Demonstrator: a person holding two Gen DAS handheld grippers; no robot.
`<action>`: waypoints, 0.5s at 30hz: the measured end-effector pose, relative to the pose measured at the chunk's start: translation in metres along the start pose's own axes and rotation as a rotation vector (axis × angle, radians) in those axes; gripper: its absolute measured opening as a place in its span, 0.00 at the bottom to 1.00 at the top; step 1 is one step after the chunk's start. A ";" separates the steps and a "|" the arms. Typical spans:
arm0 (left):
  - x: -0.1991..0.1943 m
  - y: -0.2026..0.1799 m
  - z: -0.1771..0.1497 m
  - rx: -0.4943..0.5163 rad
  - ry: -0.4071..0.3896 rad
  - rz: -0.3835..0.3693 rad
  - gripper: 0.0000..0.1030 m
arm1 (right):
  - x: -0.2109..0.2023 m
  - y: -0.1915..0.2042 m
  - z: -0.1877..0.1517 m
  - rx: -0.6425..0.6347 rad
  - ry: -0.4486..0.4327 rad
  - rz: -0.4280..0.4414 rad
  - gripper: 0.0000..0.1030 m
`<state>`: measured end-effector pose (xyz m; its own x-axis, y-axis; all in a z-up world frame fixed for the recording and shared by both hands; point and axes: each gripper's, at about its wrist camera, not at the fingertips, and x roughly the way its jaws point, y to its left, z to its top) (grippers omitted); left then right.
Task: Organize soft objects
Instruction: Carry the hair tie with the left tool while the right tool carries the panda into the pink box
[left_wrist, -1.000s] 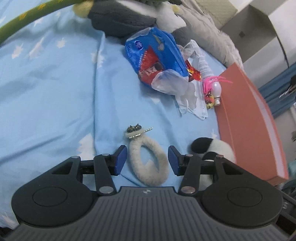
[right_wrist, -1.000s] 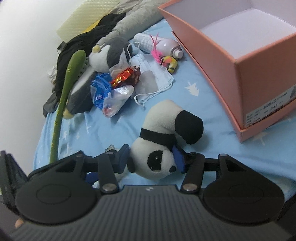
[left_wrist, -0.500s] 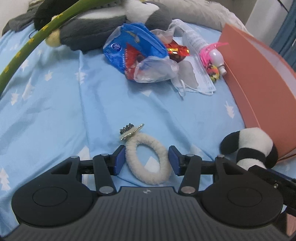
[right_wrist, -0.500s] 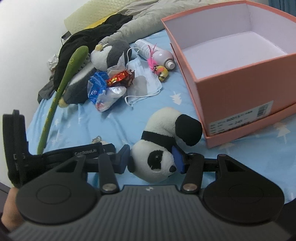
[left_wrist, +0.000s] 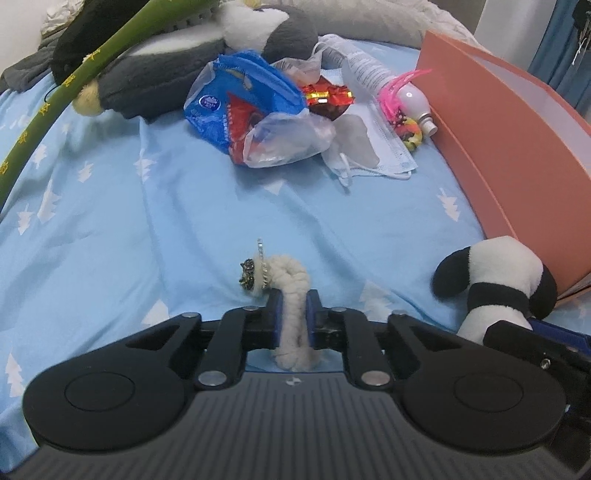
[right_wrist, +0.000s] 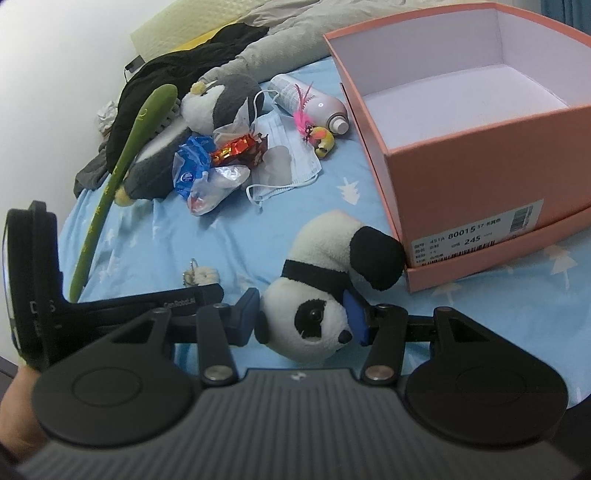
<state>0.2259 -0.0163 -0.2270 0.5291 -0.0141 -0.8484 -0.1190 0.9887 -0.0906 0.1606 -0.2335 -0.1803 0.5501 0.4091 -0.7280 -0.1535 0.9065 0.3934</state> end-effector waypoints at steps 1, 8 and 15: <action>-0.003 0.000 0.000 -0.005 -0.005 -0.007 0.12 | -0.001 0.001 0.001 -0.004 -0.003 -0.001 0.52; -0.033 0.005 0.005 -0.030 -0.067 -0.052 0.11 | -0.015 0.009 0.007 -0.040 -0.030 -0.001 0.51; -0.069 0.010 0.013 -0.050 -0.119 -0.108 0.11 | -0.030 0.016 0.013 -0.058 -0.055 0.004 0.51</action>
<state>0.1992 -0.0038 -0.1628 0.6368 -0.0988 -0.7647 -0.0963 0.9738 -0.2060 0.1520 -0.2322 -0.1449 0.5936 0.4081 -0.6936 -0.2021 0.9098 0.3624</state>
